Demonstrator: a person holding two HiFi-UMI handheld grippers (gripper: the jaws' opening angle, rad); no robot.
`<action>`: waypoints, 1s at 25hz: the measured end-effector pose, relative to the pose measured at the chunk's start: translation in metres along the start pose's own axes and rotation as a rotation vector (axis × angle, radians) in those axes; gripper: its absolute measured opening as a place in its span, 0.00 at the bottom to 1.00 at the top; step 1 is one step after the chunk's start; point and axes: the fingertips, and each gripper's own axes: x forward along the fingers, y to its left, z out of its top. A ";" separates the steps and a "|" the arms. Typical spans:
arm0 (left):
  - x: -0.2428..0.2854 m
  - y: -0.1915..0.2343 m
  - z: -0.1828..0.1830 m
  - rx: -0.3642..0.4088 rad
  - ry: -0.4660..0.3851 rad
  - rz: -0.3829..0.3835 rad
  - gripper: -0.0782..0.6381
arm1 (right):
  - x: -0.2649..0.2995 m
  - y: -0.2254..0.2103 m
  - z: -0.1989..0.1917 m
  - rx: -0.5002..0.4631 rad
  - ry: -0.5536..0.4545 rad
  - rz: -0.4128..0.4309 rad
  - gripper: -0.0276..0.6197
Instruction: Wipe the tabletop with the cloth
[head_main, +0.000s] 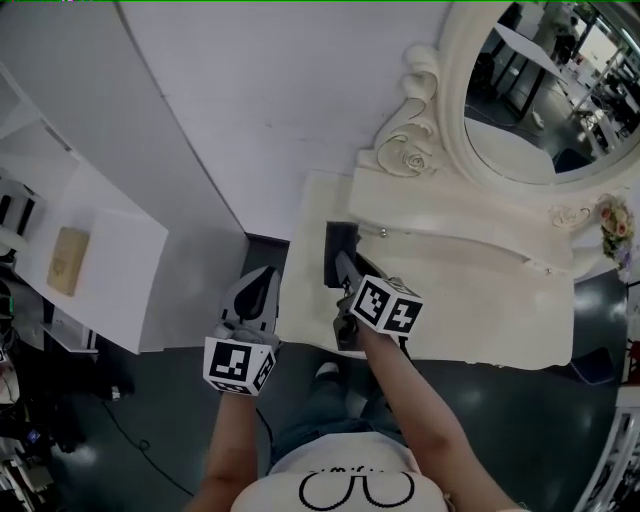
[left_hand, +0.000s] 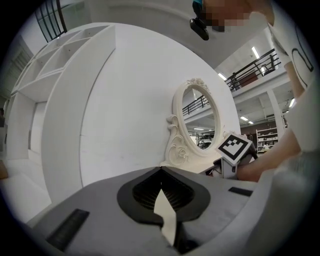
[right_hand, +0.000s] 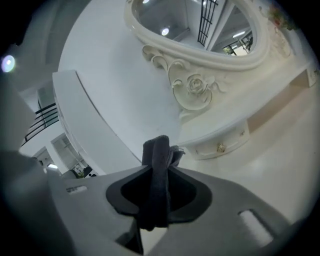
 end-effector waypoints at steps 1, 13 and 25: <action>-0.002 0.003 -0.003 -0.003 0.004 0.005 0.11 | 0.010 -0.001 -0.009 0.005 0.029 -0.016 0.18; -0.014 0.026 -0.031 -0.039 0.056 0.045 0.11 | 0.092 -0.008 -0.065 -0.196 0.277 -0.196 0.18; 0.001 0.013 -0.044 -0.051 0.089 0.026 0.11 | 0.116 -0.011 -0.079 -0.401 0.407 -0.195 0.19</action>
